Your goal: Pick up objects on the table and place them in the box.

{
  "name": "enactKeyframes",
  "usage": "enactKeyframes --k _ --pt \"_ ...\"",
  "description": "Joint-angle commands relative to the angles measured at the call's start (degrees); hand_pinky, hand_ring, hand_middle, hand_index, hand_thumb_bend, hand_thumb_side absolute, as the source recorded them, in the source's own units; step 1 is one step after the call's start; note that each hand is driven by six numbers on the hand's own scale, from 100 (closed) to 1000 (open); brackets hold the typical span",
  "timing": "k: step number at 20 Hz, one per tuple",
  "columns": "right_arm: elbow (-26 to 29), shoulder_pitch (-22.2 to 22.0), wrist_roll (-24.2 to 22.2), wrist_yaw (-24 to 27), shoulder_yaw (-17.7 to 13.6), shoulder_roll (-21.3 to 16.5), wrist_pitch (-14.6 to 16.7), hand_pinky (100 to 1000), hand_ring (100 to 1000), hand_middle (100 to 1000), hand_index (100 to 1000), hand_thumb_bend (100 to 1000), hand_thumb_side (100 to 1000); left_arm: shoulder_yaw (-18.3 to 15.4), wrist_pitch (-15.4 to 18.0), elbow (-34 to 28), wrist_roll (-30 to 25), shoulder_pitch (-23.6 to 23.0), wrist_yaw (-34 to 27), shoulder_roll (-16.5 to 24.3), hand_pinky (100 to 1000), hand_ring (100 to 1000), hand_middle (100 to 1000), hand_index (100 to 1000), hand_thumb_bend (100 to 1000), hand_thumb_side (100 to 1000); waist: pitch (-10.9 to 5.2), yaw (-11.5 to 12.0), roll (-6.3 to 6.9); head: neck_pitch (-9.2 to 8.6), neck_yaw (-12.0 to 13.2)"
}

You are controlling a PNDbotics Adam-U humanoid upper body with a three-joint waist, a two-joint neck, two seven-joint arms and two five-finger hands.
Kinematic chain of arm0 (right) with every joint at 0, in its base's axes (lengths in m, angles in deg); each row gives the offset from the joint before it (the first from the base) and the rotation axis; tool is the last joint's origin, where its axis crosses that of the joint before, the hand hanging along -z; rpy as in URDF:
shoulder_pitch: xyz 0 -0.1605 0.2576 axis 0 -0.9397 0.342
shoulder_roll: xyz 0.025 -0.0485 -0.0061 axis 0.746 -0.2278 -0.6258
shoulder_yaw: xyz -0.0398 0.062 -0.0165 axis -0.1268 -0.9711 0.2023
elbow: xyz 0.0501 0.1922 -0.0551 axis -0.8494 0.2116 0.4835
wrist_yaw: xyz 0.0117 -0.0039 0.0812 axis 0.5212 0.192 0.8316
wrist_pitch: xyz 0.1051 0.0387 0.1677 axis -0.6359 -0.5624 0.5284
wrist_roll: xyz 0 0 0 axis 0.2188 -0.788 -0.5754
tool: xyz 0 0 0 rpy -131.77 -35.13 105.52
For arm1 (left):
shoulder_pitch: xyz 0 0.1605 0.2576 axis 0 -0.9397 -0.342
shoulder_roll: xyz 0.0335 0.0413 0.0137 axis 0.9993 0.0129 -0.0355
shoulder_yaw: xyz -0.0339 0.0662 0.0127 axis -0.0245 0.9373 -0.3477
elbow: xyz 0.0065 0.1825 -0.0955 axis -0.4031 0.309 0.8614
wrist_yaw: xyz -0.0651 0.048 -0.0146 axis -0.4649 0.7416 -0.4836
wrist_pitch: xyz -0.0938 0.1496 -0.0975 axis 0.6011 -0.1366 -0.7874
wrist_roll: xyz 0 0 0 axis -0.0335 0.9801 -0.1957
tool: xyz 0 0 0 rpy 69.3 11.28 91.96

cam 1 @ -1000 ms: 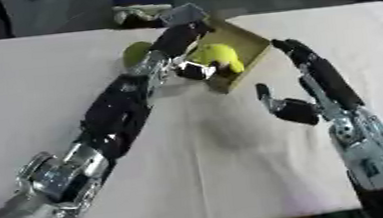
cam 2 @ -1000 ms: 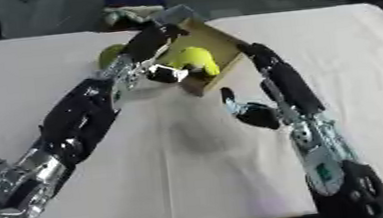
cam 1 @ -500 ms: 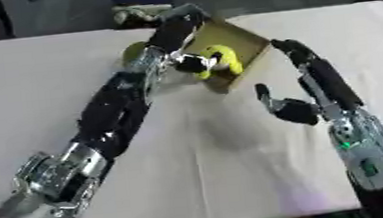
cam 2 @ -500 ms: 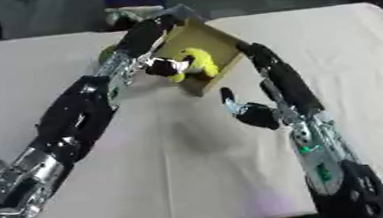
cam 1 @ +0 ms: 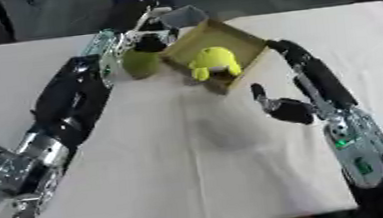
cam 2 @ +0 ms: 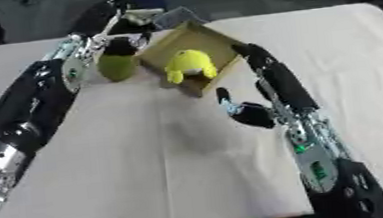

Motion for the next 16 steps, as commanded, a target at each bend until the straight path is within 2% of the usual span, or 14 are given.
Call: enactKeyframes --k 1,4,5,9,10,12,15,16 --pt "1.17 0.66 0.26 0.07 -0.41 -0.64 -0.12 861 1000 898 999 218 438 -1.79 -1.91 0.41 -4.81 1.07 1.29 2.32 802 759 817 903 296 531 -1.04 0.00 -0.04 0.28 -0.29" --pt "1.11 0.73 0.28 0.12 -0.44 -0.68 -0.16 861 1000 898 999 218 437 -2.31 -2.44 1.51 -7.10 0.72 3.38 2.34 786 744 807 897 284 511 -0.98 -0.01 -0.09 0.28 -0.37" --pt "1.12 0.75 0.29 0.14 -0.45 -0.68 -0.16 861 1000 898 999 219 437 -2.37 -2.20 2.17 -8.16 0.55 3.99 2.31 756 705 778 872 269 507 -0.95 -0.03 -0.11 0.28 -0.38" --pt "1.12 0.76 0.32 0.21 -0.50 -0.70 -0.18 860 1000 898 999 217 438 -2.97 -0.71 3.49 -11.49 0.40 5.11 2.18 721 654 739 837 232 461 -0.88 -0.04 -0.13 0.28 -0.42" --pt "1.13 0.75 0.32 0.22 -0.50 -0.69 -0.17 860 1000 898 999 217 438 -3.04 -0.48 3.52 -11.83 0.35 5.17 2.14 704 622 707 810 198 413 -0.87 -0.05 -0.13 0.28 -0.42" --pt "1.14 0.73 0.31 0.23 -0.52 -0.67 -0.17 860 1000 898 999 217 439 -3.04 0.10 3.61 -12.54 0.22 5.13 2.00 691 599 680 788 176 383 -0.85 -0.10 -0.16 0.28 -0.44" --pt "1.10 0.77 0.33 0.25 -0.58 -0.71 -0.22 860 1000 898 999 217 439 -3.09 0.61 3.43 -12.75 0.16 5.01 2.01 625 471 507 647 100 184 -0.84 -0.21 -0.20 0.28 -0.42" --pt "1.10 0.77 0.35 0.26 -0.60 -0.71 -0.23 860 1000 898 999 217 439 -3.21 0.64 3.11 -12.26 0.20 4.85 2.06 617 456 487 627 100 167 -0.84 -0.23 -0.20 0.28 -0.43"
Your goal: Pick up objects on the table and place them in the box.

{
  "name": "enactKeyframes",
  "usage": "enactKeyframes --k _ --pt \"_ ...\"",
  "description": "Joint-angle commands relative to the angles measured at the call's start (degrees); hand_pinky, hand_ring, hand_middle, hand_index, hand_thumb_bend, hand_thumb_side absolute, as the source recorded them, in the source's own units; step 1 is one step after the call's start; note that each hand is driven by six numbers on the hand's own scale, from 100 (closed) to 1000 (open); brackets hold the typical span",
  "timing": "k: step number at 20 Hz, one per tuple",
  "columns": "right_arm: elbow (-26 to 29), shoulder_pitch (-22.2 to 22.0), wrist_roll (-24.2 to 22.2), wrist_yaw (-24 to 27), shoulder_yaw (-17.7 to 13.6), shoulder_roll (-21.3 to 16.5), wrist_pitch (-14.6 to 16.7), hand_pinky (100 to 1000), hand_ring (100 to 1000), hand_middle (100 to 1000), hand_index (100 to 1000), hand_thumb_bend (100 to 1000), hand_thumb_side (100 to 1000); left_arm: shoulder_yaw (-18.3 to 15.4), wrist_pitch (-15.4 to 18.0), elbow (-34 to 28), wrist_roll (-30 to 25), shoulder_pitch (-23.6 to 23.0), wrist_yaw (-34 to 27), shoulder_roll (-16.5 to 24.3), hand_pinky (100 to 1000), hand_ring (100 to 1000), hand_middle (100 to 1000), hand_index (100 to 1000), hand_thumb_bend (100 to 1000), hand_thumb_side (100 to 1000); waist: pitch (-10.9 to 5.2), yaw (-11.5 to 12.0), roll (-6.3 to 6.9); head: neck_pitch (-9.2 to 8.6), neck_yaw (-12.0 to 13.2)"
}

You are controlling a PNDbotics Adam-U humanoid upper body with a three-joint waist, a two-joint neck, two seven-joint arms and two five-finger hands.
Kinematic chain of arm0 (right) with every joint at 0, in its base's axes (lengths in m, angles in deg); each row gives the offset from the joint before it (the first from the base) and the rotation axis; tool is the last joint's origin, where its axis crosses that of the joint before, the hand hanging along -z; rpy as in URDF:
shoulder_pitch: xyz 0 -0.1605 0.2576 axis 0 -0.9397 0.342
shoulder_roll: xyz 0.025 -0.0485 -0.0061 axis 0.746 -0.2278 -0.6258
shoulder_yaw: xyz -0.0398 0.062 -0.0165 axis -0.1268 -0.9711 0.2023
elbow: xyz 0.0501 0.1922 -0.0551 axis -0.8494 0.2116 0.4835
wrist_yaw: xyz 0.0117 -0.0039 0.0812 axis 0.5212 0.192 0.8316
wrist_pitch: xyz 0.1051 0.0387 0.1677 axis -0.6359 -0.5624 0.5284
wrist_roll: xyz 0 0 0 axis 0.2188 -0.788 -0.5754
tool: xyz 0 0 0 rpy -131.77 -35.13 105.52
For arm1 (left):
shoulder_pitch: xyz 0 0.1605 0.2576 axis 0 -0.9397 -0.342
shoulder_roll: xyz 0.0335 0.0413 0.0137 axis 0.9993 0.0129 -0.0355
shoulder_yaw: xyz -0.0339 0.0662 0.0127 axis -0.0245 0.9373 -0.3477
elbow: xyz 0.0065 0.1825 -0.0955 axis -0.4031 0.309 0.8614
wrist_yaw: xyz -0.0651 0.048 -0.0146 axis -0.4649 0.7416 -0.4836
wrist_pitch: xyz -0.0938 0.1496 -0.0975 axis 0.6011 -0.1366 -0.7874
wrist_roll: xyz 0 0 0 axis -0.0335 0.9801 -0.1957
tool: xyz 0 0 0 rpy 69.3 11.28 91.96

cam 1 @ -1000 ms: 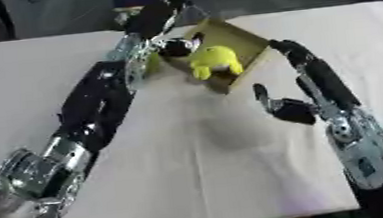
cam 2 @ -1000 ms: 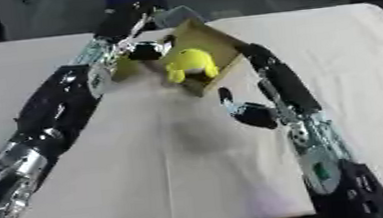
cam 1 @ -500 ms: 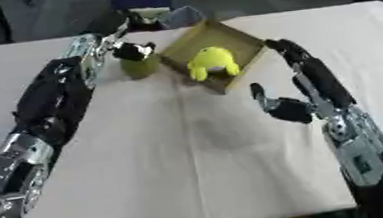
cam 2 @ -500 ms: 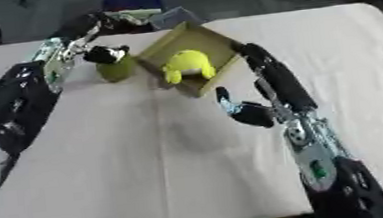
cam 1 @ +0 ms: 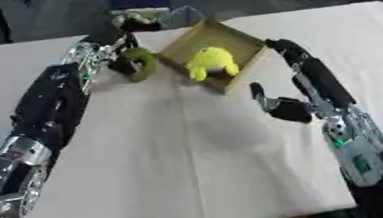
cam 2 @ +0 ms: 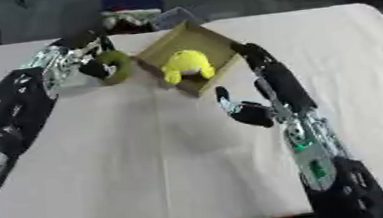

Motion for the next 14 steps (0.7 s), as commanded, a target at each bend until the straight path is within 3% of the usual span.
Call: enactKeyframes --k 1,4,7,14 --pt "1.09 0.78 0.23 0.26 -0.41 -0.64 -0.11 860 1000 898 999 215 441 -0.57 0.30 -1.09 0.94 0.78 -0.35 1.41 597 425 452 588 100 137 -0.84 -0.06 -0.02 0.28 -0.17" --pt "1.04 0.74 0.25 0.29 -0.43 -0.70 -0.12 860 1000 898 999 214 440 -1.10 -0.40 -3.72 5.96 1.29 -2.72 1.81 550 344 347 472 100 152 -0.80 -0.10 0.00 0.28 -0.33" --pt "0.99 0.80 0.27 0.35 -0.46 -0.73 -0.12 860 1000 898 999 213 442 -1.19 -1.67 -6.96 11.83 2.22 -7.19 2.34 546 311 304 435 100 187 -0.68 -0.19 -0.05 0.28 -0.41" --pt "0.91 1.18 0.20 0.64 -0.29 -0.39 0.07 860 1000 898 1000 206 445 0.65 -2.65 -9.86 18.75 3.25 -17.69 0.31 592 400 395 526 100 301 -0.10 -1.00 -0.24 0.28 0.00"
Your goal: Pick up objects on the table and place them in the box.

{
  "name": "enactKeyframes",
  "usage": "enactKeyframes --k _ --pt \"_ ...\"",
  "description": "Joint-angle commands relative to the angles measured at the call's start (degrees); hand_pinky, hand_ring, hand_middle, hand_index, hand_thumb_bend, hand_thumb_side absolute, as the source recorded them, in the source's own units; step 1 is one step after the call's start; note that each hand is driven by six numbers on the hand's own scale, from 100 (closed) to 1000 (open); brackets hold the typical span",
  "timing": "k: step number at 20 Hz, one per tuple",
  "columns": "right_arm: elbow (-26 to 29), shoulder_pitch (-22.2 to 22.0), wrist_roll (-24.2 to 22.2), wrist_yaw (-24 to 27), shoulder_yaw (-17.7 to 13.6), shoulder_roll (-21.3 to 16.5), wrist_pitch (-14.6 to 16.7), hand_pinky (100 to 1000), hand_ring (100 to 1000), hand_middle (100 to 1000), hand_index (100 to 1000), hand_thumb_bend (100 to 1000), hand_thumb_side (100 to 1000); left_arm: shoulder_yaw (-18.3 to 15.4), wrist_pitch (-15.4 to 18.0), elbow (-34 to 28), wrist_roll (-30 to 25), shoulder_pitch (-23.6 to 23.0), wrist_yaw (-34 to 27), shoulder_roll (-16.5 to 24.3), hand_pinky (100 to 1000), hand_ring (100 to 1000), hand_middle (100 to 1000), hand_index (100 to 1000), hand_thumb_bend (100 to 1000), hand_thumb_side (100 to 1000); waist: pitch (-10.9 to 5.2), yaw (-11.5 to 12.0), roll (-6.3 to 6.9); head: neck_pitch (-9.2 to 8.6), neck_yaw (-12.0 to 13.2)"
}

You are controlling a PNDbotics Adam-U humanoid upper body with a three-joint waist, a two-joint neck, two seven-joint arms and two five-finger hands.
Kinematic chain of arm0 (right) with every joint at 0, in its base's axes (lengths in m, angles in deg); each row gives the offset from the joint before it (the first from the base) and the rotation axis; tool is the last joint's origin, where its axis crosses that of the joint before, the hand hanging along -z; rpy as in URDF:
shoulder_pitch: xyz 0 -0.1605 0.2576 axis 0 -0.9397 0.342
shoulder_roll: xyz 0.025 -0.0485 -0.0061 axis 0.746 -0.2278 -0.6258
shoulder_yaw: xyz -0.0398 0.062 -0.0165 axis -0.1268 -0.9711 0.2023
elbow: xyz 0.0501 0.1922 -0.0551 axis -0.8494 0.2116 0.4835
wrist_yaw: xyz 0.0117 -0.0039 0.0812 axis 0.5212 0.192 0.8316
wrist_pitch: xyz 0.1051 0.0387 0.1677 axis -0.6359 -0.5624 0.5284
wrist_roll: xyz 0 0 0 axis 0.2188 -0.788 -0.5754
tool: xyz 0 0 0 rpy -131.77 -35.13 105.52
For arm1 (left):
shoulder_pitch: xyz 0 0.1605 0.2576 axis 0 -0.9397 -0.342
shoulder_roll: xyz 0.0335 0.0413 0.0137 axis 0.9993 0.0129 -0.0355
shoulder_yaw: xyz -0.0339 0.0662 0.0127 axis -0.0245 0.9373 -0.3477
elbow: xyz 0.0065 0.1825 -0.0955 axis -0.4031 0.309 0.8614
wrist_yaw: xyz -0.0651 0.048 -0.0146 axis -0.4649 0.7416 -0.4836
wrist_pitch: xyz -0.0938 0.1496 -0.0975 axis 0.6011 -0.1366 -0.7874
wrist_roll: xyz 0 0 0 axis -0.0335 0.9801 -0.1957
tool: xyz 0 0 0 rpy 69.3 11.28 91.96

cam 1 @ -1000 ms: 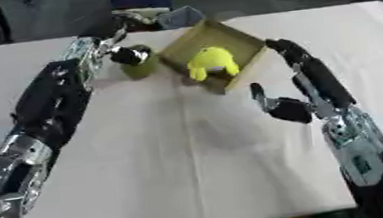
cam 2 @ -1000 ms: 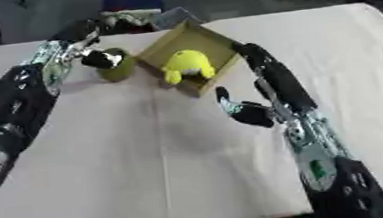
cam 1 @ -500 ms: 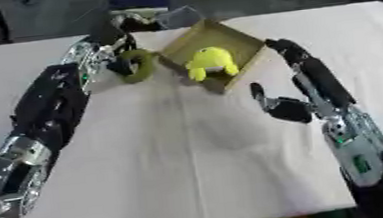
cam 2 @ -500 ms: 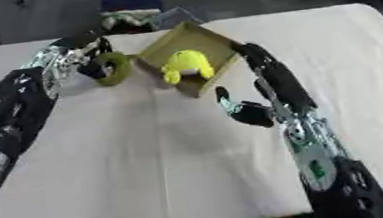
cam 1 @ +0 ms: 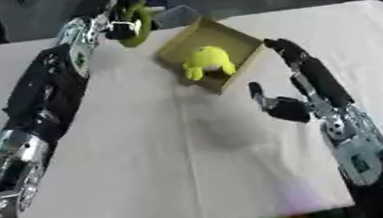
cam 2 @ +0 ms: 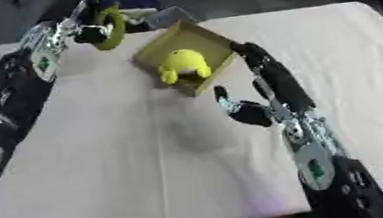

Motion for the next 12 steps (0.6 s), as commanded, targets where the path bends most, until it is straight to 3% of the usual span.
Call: enactKeyframes --k 1,4,9,12 --pt "0.93 1.16 0.11 0.65 -0.25 -0.29 0.17 860 1000 898 1000 206 446 0.81 0.43 -1.05 1.78 1.68 -4.01 -0.66 604 426 421 549 100 302 -0.70 -0.35 -0.13 0.28 0.38" --pt "0.88 1.34 0.03 0.78 -0.18 -0.07 0.23 859 1000 898 1000 204 448 1.87 2.41 0.67 0.34 1.50 -5.71 -2.70 645 516 526 653 100 289 -0.45 -0.82 -0.30 0.28 0.75" --pt "0.93 1.60 -0.08 0.91 -0.02 0.39 0.40 859 1000 897 1000 202 449 2.74 5.36 2.94 -2.02 1.15 -5.43 -5.81 673 591 624 735 100 276 -0.06 -1.68 -0.42 0.28 1.35" --pt "0.91 1.64 -0.14 0.98 -0.01 0.44 0.44 859 1000 897 1000 199 454 3.08 5.74 3.84 -2.83 0.75 -3.88 -6.97 699 639 725 817 100 313 0.07 -1.97 -0.43 0.28 1.49"
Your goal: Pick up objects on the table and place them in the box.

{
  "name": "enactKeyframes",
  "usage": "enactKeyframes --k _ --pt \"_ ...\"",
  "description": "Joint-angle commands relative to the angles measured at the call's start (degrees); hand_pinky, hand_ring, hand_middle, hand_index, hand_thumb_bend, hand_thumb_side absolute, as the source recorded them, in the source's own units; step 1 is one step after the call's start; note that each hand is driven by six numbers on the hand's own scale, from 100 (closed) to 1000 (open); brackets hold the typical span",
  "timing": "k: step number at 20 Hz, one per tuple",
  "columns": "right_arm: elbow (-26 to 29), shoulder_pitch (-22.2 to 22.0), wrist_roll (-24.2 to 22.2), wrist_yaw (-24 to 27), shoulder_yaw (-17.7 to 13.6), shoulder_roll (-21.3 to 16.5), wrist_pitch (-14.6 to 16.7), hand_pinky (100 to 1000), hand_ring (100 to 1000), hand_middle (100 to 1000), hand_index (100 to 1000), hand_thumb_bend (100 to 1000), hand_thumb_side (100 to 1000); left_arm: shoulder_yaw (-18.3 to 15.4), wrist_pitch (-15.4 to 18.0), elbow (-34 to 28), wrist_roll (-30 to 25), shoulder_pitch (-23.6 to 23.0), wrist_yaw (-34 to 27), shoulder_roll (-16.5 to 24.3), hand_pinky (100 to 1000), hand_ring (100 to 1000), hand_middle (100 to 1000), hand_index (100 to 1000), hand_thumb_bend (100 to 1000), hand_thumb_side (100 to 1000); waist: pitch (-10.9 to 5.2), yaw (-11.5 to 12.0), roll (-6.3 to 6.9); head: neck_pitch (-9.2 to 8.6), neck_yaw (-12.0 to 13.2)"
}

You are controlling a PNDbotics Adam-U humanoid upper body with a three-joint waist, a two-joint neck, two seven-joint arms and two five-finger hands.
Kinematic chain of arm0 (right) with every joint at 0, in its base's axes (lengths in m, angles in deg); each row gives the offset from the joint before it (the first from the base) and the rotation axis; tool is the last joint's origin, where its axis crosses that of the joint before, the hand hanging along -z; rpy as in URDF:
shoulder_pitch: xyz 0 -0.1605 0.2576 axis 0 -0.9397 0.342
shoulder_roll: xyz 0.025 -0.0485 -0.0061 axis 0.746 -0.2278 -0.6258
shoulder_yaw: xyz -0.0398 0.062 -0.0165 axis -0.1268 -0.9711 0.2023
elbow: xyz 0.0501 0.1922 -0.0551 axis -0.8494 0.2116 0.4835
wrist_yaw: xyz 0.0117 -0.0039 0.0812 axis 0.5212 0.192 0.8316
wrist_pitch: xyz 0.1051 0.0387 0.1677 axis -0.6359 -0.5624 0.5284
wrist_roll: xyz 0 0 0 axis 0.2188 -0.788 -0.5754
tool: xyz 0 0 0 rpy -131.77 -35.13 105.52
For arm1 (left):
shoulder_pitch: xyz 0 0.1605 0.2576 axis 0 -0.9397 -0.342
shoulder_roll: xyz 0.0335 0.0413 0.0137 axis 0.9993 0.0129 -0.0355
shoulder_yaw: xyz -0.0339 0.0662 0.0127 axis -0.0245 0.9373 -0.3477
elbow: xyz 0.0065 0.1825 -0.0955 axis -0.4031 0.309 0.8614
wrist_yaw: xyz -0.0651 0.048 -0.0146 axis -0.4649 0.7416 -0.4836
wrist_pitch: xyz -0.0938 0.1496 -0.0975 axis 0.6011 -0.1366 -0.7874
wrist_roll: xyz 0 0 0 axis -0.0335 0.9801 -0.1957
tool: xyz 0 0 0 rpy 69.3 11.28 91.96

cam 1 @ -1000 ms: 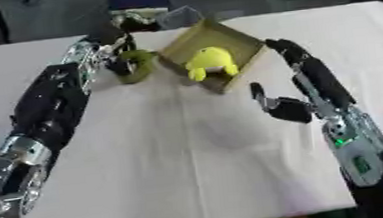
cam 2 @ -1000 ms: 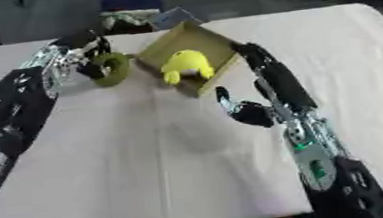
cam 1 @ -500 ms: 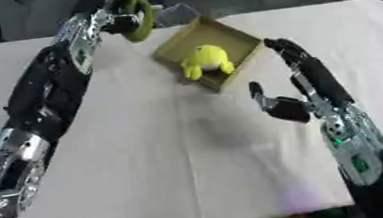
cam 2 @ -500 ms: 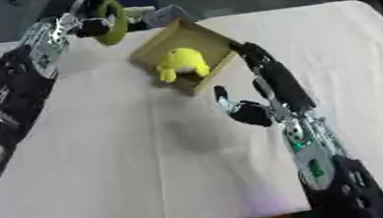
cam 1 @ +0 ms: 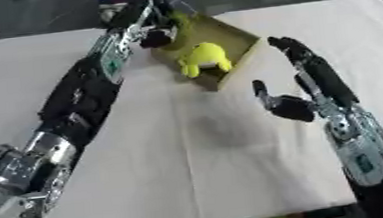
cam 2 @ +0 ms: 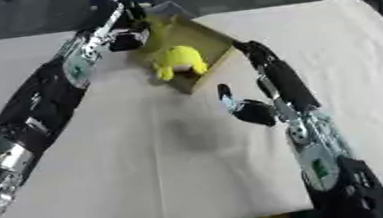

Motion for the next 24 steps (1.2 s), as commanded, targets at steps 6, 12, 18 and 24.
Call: enactKeyframes --k 6,12,18,24 --pt "1.00 0.91 0.13 0.49 -0.13 -0.19 0.20 858 1000 896 1000 187 454 0.19 0.10 0.27 -1.16 0.30 3.45 -0.28 768 733 848 912 100 556 -0.93 -0.12 0.19 0.28 0.07" --pt "1.10 0.45 0.24 0.37 -0.43 -0.63 0.05 858 1000 895 1000 183 458 -0.05 0.50 -5.77 0.56 0.20 -2.11 2.49 776 718 807 869 100 605 -1.28 0.86 0.49 0.28 -0.92" --pt "1.33 0.13 0.62 0.21 -1.04 -1.43 -0.32 858 1000 895 1000 184 456 0.69 -0.02 -22.09 -0.71 -3.69 -17.89 8.24 767 689 752 834 100 610 -1.53 2.58 0.70 0.28 -2.41" --pt "1.64 -0.37 0.98 0.20 -1.54 -2.29 -0.69 858 1000 894 1000 184 456 -1.93 -3.50 -43.39 0.62 -14.34 -34.32 16.55 747 663 716 797 100 619 -1.85 4.36 0.97 0.28 -3.52"
